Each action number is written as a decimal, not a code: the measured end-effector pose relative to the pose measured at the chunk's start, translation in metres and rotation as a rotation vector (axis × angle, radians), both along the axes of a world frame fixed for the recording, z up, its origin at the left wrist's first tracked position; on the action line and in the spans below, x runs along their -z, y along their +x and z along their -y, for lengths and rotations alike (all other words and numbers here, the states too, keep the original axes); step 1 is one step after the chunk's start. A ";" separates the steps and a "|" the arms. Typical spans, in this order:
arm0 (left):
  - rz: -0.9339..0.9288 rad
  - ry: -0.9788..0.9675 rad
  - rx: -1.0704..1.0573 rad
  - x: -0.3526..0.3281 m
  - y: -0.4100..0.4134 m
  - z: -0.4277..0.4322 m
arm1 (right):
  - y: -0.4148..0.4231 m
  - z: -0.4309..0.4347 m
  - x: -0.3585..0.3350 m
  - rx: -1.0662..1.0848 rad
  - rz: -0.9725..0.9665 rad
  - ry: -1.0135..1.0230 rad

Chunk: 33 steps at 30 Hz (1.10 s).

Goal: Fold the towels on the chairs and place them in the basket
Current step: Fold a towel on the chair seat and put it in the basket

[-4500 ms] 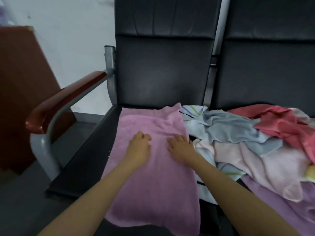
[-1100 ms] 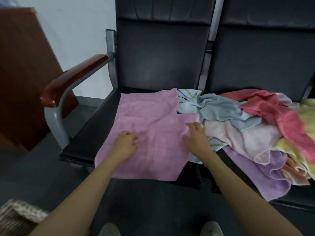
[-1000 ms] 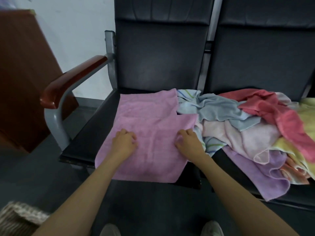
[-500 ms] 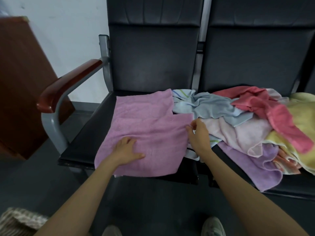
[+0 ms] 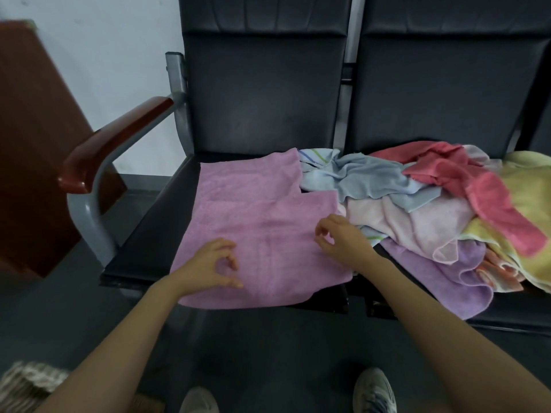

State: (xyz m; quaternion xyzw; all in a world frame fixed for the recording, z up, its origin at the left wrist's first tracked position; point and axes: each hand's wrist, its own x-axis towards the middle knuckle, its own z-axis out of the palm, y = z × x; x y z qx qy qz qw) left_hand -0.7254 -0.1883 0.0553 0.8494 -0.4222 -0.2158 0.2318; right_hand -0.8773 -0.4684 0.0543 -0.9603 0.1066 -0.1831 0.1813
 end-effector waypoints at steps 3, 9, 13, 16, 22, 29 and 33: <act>0.025 0.054 0.011 -0.003 0.005 -0.009 | -0.007 -0.014 -0.009 -0.222 -0.157 0.002; 0.095 -0.065 -0.105 0.000 0.005 -0.009 | -0.017 -0.017 -0.005 -0.340 -0.438 0.116; 0.209 -0.219 -0.249 0.000 0.001 -0.001 | -0.011 -0.026 -0.015 -0.182 -0.222 0.175; 0.194 -0.172 -0.281 0.002 -0.010 0.004 | -0.008 -0.024 -0.012 0.001 -0.113 0.082; 0.329 -0.099 -0.202 0.008 0.004 0.003 | -0.002 -0.013 0.002 -0.041 -0.380 -0.167; 0.266 -0.036 -0.154 0.010 0.012 -0.007 | -0.012 -0.003 -0.007 -0.098 -0.356 -0.058; 0.335 -0.108 -0.195 0.012 0.013 -0.008 | -0.012 -0.005 0.001 -0.058 -0.233 -0.023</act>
